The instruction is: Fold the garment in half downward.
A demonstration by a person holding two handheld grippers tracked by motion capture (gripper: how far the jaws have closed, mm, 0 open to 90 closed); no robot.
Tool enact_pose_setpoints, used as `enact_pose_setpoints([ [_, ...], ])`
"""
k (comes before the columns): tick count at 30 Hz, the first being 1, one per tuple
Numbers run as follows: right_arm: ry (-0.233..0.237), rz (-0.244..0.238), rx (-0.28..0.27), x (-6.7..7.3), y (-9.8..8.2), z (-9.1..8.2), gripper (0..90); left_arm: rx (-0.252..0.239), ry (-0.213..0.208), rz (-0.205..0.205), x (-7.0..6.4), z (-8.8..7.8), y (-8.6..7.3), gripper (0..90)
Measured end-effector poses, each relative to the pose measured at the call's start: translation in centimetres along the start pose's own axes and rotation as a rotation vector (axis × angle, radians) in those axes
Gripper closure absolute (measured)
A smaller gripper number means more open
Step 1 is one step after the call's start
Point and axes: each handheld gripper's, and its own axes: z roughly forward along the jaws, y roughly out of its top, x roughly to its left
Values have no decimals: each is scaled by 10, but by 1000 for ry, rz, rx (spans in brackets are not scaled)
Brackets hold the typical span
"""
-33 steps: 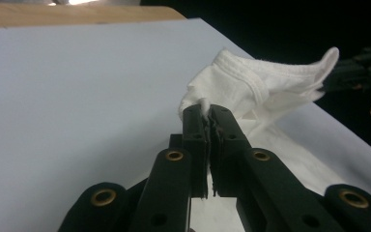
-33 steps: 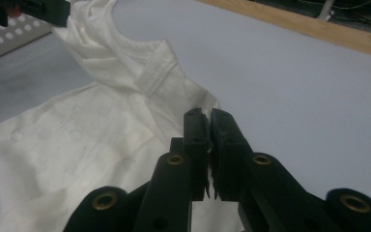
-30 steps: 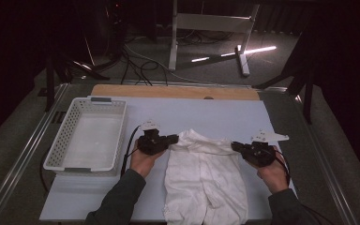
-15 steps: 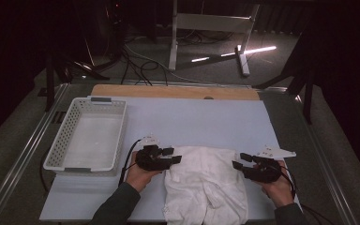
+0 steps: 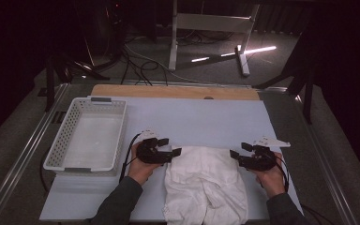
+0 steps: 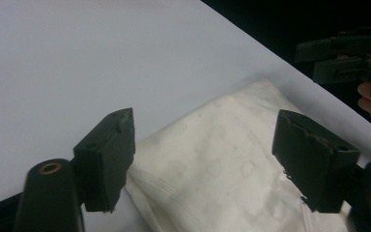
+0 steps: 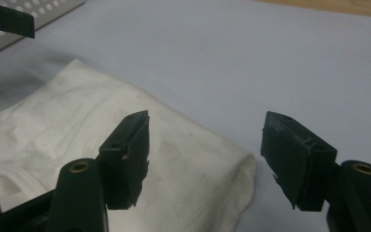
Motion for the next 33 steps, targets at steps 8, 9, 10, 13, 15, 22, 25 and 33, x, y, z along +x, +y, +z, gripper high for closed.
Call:
enact_pose_setpoints([
  [8,-34,23,41,-10,4,19,344,1,37,9,5,11,11,184],
  [9,-42,19,53,-11,4,21,345,2,42,9,6,13,12,184],
  [10,-47,27,59,-13,4,23,349,3,48,7,7,14,12,184],
  [13,-62,42,74,-16,4,27,361,4,60,-5,10,17,13,185],
  [15,-69,53,96,-17,2,32,375,5,65,-14,12,18,13,185],
  [22,-69,69,175,-22,-3,44,440,27,80,-11,15,21,11,192],
  [25,-73,73,222,-23,-6,50,488,39,89,-10,16,24,10,194],
  [33,-90,85,259,-18,-7,53,672,64,97,-18,19,28,8,208],
])
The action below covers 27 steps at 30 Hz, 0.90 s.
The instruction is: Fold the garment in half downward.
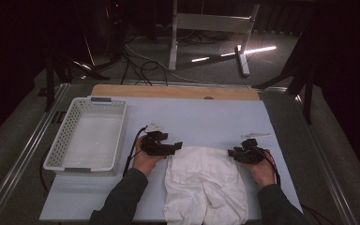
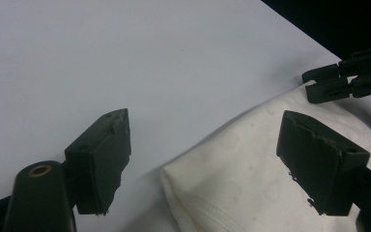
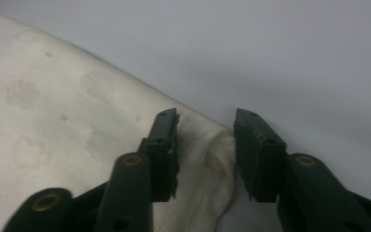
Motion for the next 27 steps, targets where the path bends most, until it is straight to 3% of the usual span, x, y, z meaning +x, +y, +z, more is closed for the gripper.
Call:
enact_pose_setpoints([
  [3,7,-3,1,0,0,0,714,2,-1,-1,0,1,0,214],
  [4,15,-32,6,1,0,-1,824,13,0,4,0,3,-1,223],
  [5,15,-40,7,2,0,-2,835,16,1,2,0,4,-2,223],
  [8,20,-60,-1,3,0,-5,847,33,0,3,0,8,-3,233],
  [17,4,-48,-35,-1,0,-12,850,76,14,-2,4,17,-7,258],
  [23,3,-39,-44,-5,0,-15,849,116,30,-17,9,25,-11,340],
  [27,5,-40,-48,-5,0,-15,848,124,4,-13,10,27,-12,419],
])
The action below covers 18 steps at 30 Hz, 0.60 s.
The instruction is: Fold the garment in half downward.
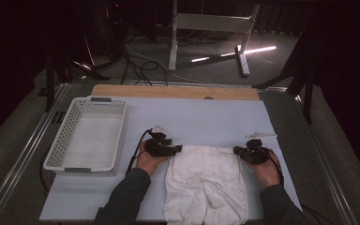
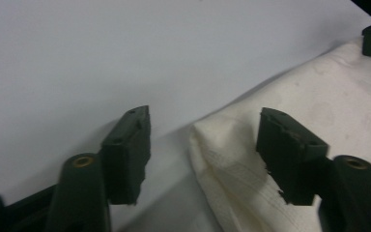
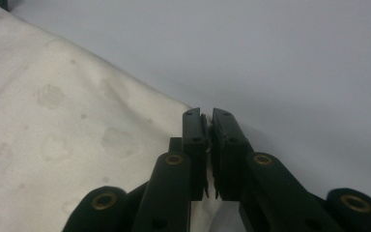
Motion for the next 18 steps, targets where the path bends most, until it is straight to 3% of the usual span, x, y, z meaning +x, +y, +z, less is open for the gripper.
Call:
enact_pose_setpoints([
  [6,7,3,-5,1,0,0,848,42,-55,23,-4,3,-1,707],
  [9,6,-10,-7,1,1,-2,848,25,-71,14,-3,0,1,828],
  [14,2,-7,-21,1,2,-4,849,-12,-70,25,-3,-8,9,849],
  [18,-10,-11,-33,2,6,-4,849,-45,-44,20,-2,-14,17,853],
])
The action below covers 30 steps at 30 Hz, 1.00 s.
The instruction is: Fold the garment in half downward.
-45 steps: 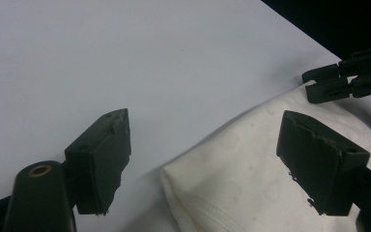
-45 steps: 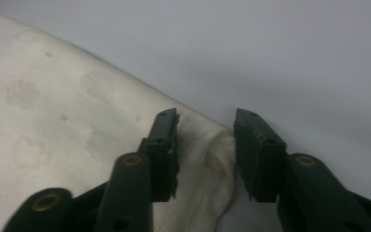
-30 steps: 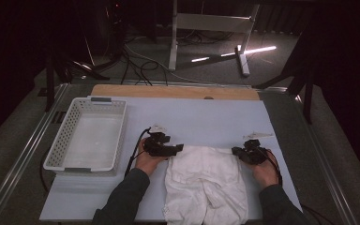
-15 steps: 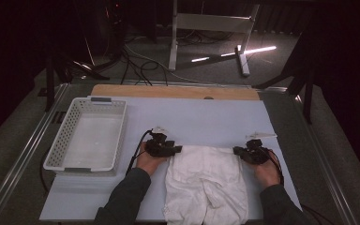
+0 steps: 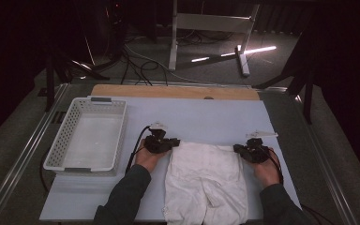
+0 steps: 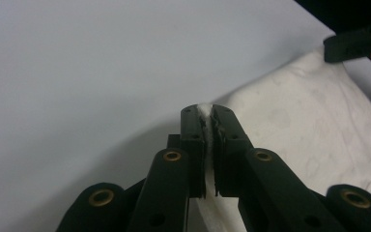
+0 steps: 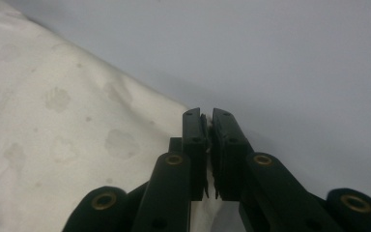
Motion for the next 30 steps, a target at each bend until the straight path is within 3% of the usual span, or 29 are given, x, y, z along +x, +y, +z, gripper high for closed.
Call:
enact_pose_setpoints([
  [11,16,-28,-44,12,16,0,849,-56,105,-18,8,-14,16,860],
  [22,-63,-49,-88,4,35,-6,852,-83,60,-11,3,-11,17,853],
  [30,-49,-72,-87,9,44,-2,851,-96,126,-29,10,-17,22,858],
])
